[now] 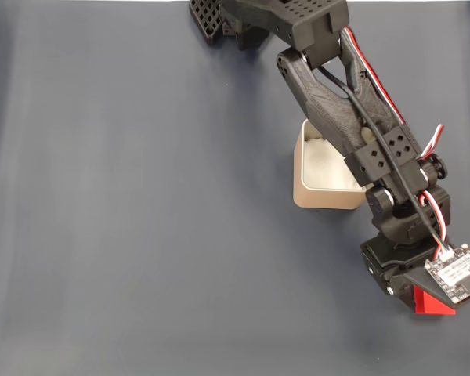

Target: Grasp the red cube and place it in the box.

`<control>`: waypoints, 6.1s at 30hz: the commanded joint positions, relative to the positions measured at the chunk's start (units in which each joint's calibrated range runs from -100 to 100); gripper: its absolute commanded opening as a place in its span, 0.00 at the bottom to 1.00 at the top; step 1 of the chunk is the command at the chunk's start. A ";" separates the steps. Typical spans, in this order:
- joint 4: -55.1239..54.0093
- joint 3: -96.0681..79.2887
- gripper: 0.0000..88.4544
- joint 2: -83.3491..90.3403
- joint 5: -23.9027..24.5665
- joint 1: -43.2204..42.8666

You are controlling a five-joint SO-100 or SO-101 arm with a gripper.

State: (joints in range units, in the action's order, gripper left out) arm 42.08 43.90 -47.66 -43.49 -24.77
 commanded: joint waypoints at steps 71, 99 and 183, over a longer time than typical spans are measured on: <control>-1.50 2.68 0.18 0.97 -0.59 0.02; 0.14 -16.37 0.12 25.98 -3.17 -0.83; 9.25 -91.76 0.11 105.17 -5.57 4.92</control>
State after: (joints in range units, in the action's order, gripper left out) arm 51.26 -48.18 56.04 -48.77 -20.41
